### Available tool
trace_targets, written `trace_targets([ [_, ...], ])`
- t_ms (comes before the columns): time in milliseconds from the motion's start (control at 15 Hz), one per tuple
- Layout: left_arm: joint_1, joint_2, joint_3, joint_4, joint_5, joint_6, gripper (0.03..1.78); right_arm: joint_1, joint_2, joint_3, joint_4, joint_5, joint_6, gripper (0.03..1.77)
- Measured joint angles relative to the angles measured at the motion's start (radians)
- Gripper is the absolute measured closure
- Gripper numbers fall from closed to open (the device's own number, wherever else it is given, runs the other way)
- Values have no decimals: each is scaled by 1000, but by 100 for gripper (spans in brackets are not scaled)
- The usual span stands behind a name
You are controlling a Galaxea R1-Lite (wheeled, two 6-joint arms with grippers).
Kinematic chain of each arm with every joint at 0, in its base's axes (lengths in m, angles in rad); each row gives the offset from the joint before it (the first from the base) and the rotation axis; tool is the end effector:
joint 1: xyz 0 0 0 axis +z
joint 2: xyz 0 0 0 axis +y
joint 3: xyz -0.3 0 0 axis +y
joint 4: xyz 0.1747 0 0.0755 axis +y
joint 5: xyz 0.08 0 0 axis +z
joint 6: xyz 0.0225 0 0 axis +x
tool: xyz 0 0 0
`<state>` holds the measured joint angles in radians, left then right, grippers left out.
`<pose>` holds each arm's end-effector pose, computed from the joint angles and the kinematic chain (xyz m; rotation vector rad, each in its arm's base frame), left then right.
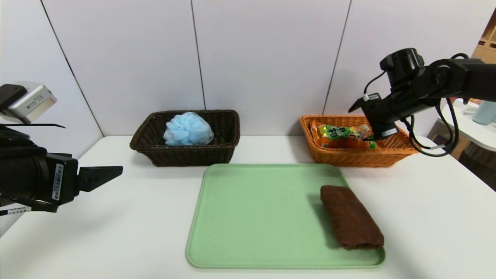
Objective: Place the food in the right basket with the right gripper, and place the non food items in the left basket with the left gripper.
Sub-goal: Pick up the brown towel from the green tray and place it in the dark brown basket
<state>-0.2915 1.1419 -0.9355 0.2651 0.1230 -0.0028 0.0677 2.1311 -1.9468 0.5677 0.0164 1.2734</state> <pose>0.1472 -0.0413 0.2644 0.0944 0.4622 -0.1647 0.4189 0.0288 0.2263 1.1896 0.6951 -0.4078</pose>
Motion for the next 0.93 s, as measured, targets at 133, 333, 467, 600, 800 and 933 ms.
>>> trace_targets([
  [133,0,-1,0,0,0,0,12,0,-7,0,-1,0,0,27],
  [333,0,-1,0,0,0,0,12,11,-46,0,-3,2,-7,21],
  [467,-1,-1,0,0,0,0,12,43,-95,0,3,2,-40,18],
  [600,-1,-1,0,0,0,0,12,100,-162,-1,44,-7,-151,16],
  [800,-1,-1,1,0,-1,0,12,175,-256,-3,115,-27,-373,14],
  [933,-4,-1,1,0,-1,1,12,217,-302,-3,180,-74,-550,13],
])
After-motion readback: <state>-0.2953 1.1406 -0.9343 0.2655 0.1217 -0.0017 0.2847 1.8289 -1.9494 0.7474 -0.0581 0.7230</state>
